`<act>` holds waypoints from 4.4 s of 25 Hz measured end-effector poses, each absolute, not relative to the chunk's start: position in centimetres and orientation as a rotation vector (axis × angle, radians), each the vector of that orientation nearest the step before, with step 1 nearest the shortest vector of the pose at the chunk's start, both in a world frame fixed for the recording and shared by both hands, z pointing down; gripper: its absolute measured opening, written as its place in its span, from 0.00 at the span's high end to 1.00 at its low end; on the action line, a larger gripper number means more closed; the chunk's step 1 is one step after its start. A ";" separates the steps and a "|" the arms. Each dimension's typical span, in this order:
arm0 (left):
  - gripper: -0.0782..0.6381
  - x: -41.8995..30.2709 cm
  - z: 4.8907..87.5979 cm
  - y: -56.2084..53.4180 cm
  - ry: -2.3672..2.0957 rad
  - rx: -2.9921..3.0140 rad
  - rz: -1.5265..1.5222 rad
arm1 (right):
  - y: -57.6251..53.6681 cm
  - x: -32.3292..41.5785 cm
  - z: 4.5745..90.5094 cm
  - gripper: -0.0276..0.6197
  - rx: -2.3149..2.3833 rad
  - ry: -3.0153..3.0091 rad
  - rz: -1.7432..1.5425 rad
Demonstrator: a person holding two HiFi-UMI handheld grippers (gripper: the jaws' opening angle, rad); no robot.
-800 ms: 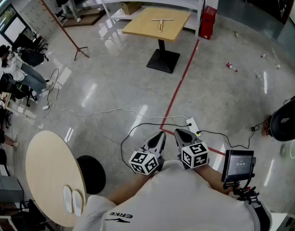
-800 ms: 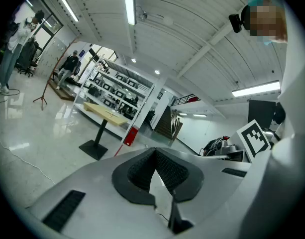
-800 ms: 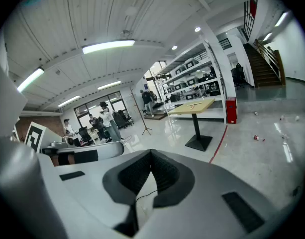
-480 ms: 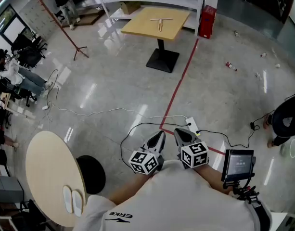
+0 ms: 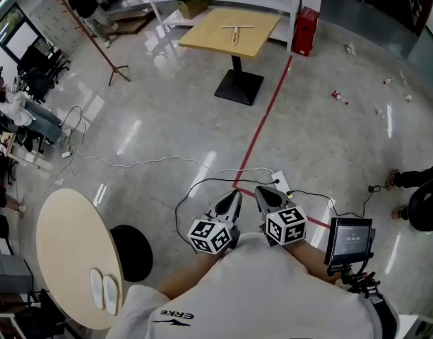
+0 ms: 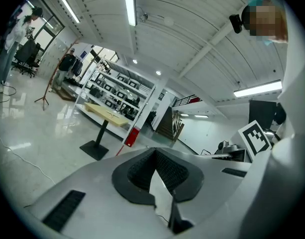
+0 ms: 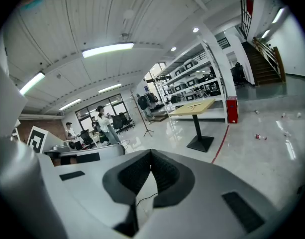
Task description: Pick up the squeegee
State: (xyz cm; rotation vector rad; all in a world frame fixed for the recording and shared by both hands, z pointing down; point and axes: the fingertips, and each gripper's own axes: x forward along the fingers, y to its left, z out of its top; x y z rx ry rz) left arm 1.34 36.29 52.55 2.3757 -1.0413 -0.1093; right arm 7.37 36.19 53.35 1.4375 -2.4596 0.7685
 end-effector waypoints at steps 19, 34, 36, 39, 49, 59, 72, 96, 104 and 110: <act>0.88 2.0 52.7 38.4 -1.192 2.315 -0.159 | 37.5 7.9 54.0 0.95 1.266 -2.546 0.763; 0.88 -0.4 52.6 32.8 -1.228 2.288 -0.197 | 32.2 6.8 54.4 0.95 1.282 -2.518 0.779; 0.88 -1.4 52.8 31.0 -1.224 2.287 -0.200 | 30.4 5.6 54.5 0.95 1.278 -2.513 0.775; 0.88 -3.4 52.7 28.1 -1.221 2.286 -0.203 | 27.5 3.3 54.3 0.95 1.271 -2.516 0.765; 0.88 -14.4 52.2 19.5 -1.260 2.263 -0.220 | 18.7 -7.6 53.6 0.95 1.231 -2.527 0.746; 0.88 -24.6 52.8 13.5 -1.339 2.212 -0.252 | 12.6 -17.6 54.3 0.95 1.125 -2.538 0.728; 0.88 -30.0 55.0 9.0 -1.426 2.148 -0.291 | 6.7 -23.6 56.0 0.95 1.002 -2.571 0.691; 0.89 -31.5 52.6 -16.9 -1.457 2.150 -0.295 | -19.1 -25.4 53.5 0.95 0.986 -2.616 0.680; 0.88 -29.8 52.8 -24.5 -1.445 2.160 -0.257 | -26.3 -23.7 53.8 0.95 1.015 -2.630 0.711; 0.88 -27.3 52.7 -27.9 -1.365 2.218 -0.196 | -29.3 -21.0 53.9 0.95 1.114 -2.616 0.742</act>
